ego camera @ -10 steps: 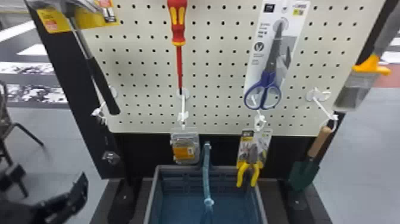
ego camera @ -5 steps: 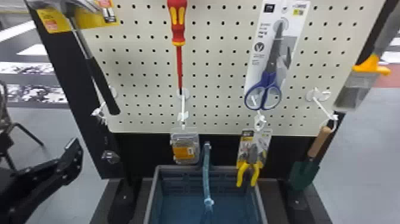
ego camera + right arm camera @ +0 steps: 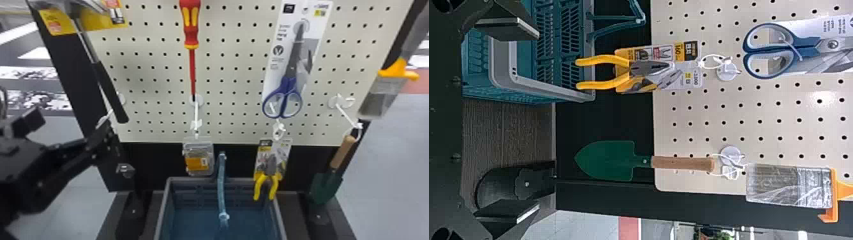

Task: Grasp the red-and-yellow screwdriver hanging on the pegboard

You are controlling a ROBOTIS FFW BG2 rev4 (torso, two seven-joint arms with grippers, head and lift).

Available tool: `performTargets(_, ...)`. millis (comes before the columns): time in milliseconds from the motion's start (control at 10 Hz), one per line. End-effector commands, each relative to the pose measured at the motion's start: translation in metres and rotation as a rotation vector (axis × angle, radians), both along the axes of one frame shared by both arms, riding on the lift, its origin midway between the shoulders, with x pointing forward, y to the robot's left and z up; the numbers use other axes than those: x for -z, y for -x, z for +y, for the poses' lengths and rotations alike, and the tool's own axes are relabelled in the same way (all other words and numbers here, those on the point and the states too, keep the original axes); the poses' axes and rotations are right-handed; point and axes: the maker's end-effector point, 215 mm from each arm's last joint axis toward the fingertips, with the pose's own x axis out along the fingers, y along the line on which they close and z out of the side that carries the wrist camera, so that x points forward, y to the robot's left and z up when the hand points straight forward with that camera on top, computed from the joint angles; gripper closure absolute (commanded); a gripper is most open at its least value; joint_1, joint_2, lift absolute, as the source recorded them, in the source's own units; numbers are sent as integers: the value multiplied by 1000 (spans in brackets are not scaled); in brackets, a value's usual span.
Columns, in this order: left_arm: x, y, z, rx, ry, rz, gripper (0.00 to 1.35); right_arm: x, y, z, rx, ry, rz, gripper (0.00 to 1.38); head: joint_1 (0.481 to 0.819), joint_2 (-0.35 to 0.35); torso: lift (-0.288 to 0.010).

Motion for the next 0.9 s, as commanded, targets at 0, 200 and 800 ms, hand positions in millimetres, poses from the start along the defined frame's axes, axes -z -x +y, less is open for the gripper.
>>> performTargets(0,-23,-5,-7,18,2,-50,144,0,-1,1,-3,2,-1,108,549,0,-100)
performTargets(200,-48,-10,-18,44,7,-103,139,1,-3,2,-7,4,-1,110,549,0,-100)
performTargets(800,-106,-11,-59,183,2,-205,144,2,-10,9,-28,3,-6,108,549,0,-100)
